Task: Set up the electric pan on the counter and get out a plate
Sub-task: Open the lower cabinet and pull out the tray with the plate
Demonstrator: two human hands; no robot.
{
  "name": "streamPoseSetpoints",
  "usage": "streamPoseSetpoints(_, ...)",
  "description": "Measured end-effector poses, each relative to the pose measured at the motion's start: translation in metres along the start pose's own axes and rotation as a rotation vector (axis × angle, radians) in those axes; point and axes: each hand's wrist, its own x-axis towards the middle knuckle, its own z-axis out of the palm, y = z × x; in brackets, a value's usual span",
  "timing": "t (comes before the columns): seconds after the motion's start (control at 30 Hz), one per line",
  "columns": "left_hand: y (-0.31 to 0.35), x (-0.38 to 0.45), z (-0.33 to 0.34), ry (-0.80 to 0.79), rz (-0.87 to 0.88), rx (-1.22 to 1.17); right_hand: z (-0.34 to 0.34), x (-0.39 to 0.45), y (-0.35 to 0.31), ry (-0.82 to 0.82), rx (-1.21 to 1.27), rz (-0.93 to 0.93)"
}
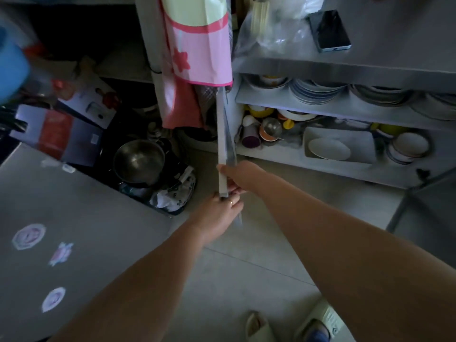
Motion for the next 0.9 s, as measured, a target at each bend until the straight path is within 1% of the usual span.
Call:
streamPoseSetpoints(0.13, -0.031, -0.040, 0.025, 0.040, -0.218, -0.117, 0.052, 0.015, -0.019, 0.000, 0.142, 0.026)
streamPoseSetpoints(0.2, -0.043, -0.053, 0.032, 0.118, -0.319, -0.177, 0.071, 0.024, -0.024, 0.000, 0.167, 0.000)
streamPoseSetpoints(0.33, -0.065, -0.066, 0.033, 0.216, -0.604, -0.350, 0.101, 0.022, -0.039, -0.091, 0.170, -0.060)
streamPoseSetpoints(0.4, -0.078, -0.067, 0.032, 0.200, -0.674, -0.359, 0.108, 0.017, -0.046, -0.152, 0.153, -0.110)
streamPoseSetpoints(0.47, -0.087, -0.067, 0.032, 0.143, -0.690, -0.350, 0.112, 0.015, -0.050, -0.202, 0.130, -0.162)
streamPoseSetpoints(0.5, -0.089, -0.067, 0.035, 0.132, -0.700, -0.338, 0.113, 0.017, -0.049, -0.196, 0.145, -0.174)
streamPoseSetpoints(0.6, -0.079, -0.060, 0.044, 0.163, -0.762, -0.243, 0.106, 0.024, -0.041, -0.058, 0.127, -0.152)
streamPoseSetpoints(0.67, -0.063, -0.043, 0.042, 0.127, -0.935, -0.262, 0.093, 0.030, -0.032, 0.033, 0.105, -0.150)
streamPoseSetpoints(0.73, -0.047, -0.020, 0.036, 0.015, -1.172, -0.430, 0.071, 0.037, -0.021, 0.105, 0.093, -0.136)
streamPoseSetpoints(0.77, -0.040, -0.005, 0.035, -0.036, -1.248, -0.561, 0.057, 0.040, -0.015, 0.129, 0.087, -0.117)
streamPoseSetpoints(0.8, -0.035, 0.009, 0.031, -0.060, -1.286, -0.702, 0.042, 0.042, -0.009, 0.147, 0.077, -0.090)
streamPoseSetpoints(0.83, -0.031, 0.024, 0.031, -0.064, -1.283, -0.829, 0.029, 0.044, -0.004, 0.157, 0.075, -0.068)
streamPoseSetpoints(0.87, -0.027, 0.042, 0.029, -0.073, -1.244, -0.921, 0.011, 0.046, 0.004, 0.171, 0.081, -0.057)
streamPoseSetpoints(0.9, -0.021, 0.062, 0.027, -0.104, -1.199, -0.970, -0.008, 0.049, 0.012, 0.188, 0.083, -0.052)
